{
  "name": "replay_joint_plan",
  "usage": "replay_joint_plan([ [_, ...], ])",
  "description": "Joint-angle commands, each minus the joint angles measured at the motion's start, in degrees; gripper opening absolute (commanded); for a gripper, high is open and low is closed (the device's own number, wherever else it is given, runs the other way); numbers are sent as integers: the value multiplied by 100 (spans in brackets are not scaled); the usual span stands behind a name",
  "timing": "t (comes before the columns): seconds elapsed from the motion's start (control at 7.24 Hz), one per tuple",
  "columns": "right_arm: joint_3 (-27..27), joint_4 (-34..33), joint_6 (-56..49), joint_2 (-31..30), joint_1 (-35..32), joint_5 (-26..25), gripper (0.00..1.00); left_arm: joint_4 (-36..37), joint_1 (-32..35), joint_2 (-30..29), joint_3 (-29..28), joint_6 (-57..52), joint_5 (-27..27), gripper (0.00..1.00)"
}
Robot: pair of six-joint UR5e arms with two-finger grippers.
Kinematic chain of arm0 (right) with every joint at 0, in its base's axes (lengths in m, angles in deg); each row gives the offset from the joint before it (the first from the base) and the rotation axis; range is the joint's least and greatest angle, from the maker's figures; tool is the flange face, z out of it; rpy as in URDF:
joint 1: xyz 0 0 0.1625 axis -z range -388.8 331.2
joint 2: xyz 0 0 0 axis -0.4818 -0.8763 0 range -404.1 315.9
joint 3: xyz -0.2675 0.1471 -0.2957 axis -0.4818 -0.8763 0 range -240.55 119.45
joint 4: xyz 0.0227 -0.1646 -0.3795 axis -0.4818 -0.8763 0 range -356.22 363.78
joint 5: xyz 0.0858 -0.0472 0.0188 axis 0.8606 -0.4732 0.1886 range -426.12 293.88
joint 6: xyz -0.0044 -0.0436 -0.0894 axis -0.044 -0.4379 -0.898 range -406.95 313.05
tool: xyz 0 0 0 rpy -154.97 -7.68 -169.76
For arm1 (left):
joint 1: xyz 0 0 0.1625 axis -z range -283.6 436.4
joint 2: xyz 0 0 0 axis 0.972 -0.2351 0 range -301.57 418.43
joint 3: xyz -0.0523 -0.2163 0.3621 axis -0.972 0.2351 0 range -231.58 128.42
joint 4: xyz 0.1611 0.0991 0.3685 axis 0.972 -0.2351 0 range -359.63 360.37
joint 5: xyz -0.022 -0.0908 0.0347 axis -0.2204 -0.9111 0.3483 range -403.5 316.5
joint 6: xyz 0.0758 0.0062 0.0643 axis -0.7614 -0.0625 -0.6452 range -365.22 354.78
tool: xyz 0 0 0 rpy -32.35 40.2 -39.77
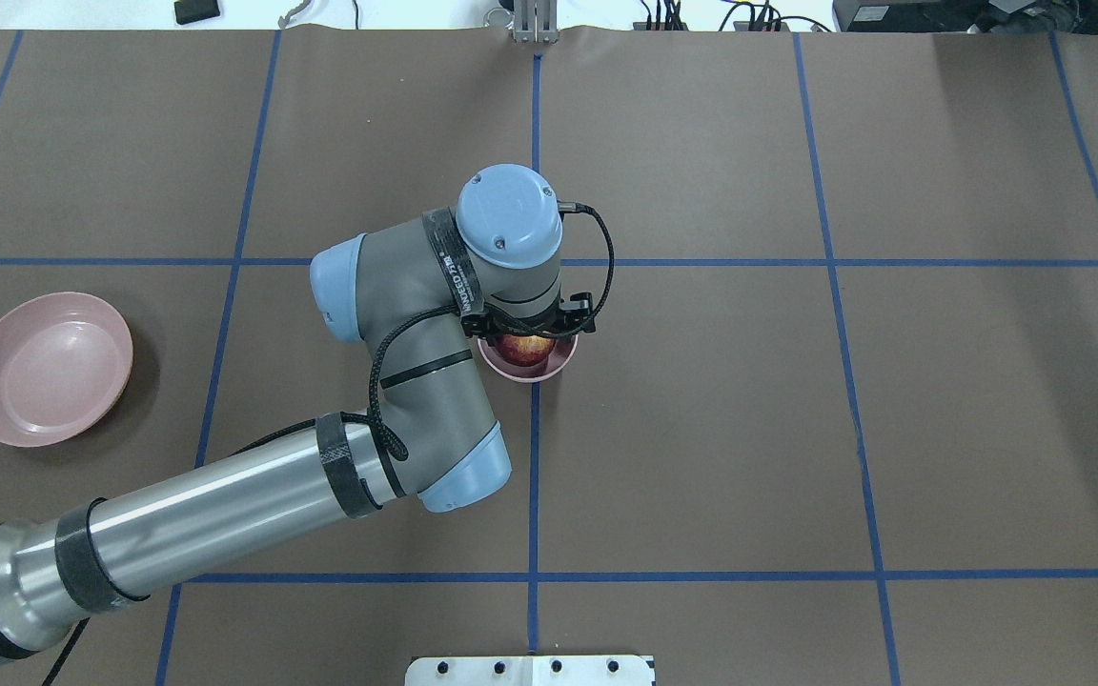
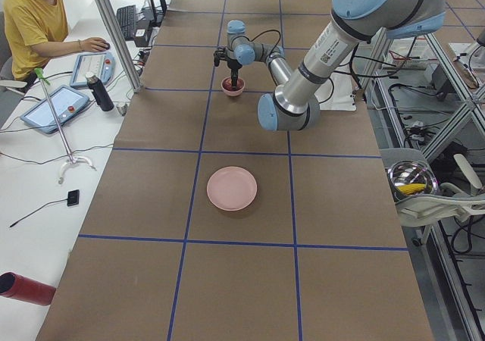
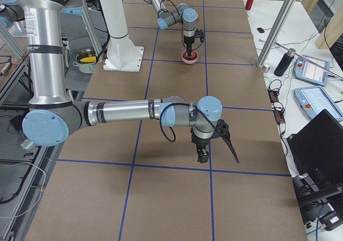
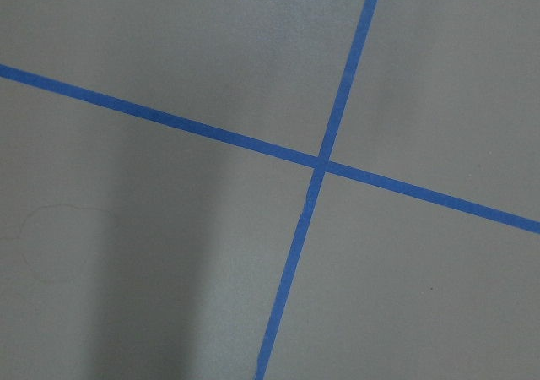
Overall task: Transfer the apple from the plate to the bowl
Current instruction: 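Lower the apple into the bowl and open the left gripper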
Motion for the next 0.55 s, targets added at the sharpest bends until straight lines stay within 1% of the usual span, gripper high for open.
replay_joint_plan([
  [0.0,0,0,2,-8,0,31,100,77,88,60,278,-79,7,97],
  [0.14,0,0,2,0,0,31,100,95,185,321,629,-184,-28,97],
  [0.28,0,0,-6,-8,0,31,100,165,290,742,1111,-472,-37,98],
  [0.41,-9,0,-6,-35,0,31,100,514,482,1164,1655,-1067,-46,98],
])
